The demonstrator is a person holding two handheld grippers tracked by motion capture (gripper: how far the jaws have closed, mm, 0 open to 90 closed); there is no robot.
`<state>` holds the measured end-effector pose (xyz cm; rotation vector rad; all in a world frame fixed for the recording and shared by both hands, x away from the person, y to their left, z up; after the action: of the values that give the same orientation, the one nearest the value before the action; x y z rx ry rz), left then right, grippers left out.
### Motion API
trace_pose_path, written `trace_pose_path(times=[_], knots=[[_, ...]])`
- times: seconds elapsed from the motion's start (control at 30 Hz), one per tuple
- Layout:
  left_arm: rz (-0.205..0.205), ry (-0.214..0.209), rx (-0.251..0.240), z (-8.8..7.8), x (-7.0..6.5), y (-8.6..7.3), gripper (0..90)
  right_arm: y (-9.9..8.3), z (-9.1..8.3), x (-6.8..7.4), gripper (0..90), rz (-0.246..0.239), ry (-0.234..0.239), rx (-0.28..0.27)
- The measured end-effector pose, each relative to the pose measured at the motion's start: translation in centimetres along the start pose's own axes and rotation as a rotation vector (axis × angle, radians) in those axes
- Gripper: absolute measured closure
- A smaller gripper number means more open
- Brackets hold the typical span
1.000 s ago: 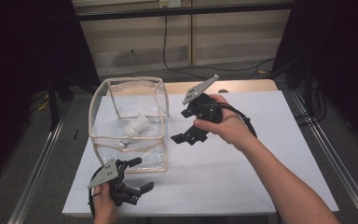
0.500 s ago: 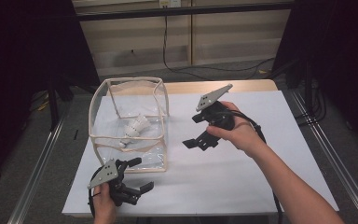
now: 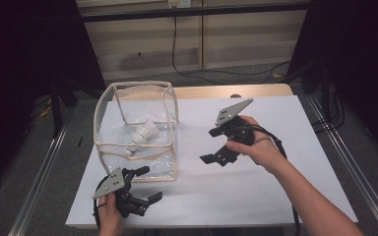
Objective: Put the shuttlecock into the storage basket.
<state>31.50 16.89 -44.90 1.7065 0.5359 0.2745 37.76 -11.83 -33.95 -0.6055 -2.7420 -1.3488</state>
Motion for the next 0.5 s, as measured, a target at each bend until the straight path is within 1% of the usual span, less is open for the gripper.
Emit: trace_pose_path(times=[0.23, 0.27, 0.33, 0.47, 0.5], knots=[[0.0, 0.0, 0.001, 0.0, 0.0, 0.0, 2.7, -1.4, -0.3, -0.4, 5.2, 0.015, -0.002, -0.01], [0.0, -0.001, 0.0, 0.0, 0.0, 0.0, 2.8, -1.6, -0.5, -0.5, 5.2, 0.014, -0.008, -0.014], [0.0, 0.001, 0.0, 0.0, 0.0, 0.0, 2.8, -1.9, -0.7, -0.6, 5.2, 0.025, -0.007, -0.028], [0.0, 0.0, -0.002, 0.0, 0.0, 0.0, 2.7, -2.5, -0.8, -0.6, 5.2, 0.027, -0.008, -0.022], [0.001, 0.001, -0.002, 0.0, 0.0, 0.0, 2.8, -3.0, -0.8, -0.6, 5.2, 0.028, -0.01, -0.016]])
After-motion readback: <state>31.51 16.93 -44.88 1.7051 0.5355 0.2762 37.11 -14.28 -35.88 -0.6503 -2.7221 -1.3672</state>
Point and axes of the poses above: each handheld gripper's, and its own axes: z roughly forward along the jaws, y roughly out of its top, x roughly to its left, the point moved 4 cm from there along z, roughly forward along the jaws, and after that the axes turned 5 degrees about y, right-handed, at the moved point
